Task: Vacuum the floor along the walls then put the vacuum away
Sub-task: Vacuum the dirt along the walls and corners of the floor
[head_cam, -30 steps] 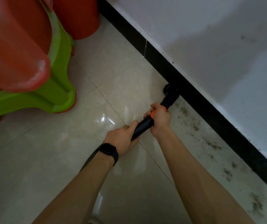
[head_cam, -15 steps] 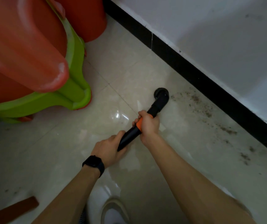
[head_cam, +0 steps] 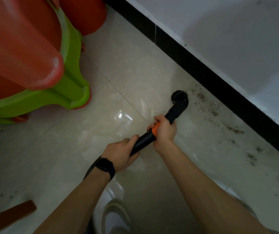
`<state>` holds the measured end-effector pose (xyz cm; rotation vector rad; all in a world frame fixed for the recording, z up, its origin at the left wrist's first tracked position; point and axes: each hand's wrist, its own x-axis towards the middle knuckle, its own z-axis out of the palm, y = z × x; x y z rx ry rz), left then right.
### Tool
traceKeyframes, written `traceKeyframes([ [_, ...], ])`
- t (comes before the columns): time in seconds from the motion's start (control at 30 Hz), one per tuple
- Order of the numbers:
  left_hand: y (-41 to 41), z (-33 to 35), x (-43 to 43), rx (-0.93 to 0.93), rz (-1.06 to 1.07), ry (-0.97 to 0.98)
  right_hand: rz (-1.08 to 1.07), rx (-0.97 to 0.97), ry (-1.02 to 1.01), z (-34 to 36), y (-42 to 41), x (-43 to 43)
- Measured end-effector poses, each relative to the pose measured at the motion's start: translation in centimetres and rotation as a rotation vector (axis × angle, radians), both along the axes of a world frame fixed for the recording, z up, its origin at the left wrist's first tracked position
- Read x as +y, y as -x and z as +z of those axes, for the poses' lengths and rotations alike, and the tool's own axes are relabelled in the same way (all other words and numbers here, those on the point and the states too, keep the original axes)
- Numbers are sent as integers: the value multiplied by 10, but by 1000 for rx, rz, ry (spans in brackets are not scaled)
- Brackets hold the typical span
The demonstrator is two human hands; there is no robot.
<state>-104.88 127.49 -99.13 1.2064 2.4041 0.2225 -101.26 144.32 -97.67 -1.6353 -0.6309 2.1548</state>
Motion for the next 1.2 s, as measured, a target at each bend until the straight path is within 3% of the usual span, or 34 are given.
traceKeyframes([
  [0.57, 2, -9, 48, 20, 20, -63, 28, 43, -31, 1, 10, 46],
  [1.2, 19, -8, 88, -84, 89, -163, 117, 38, -100, 0, 36, 89],
])
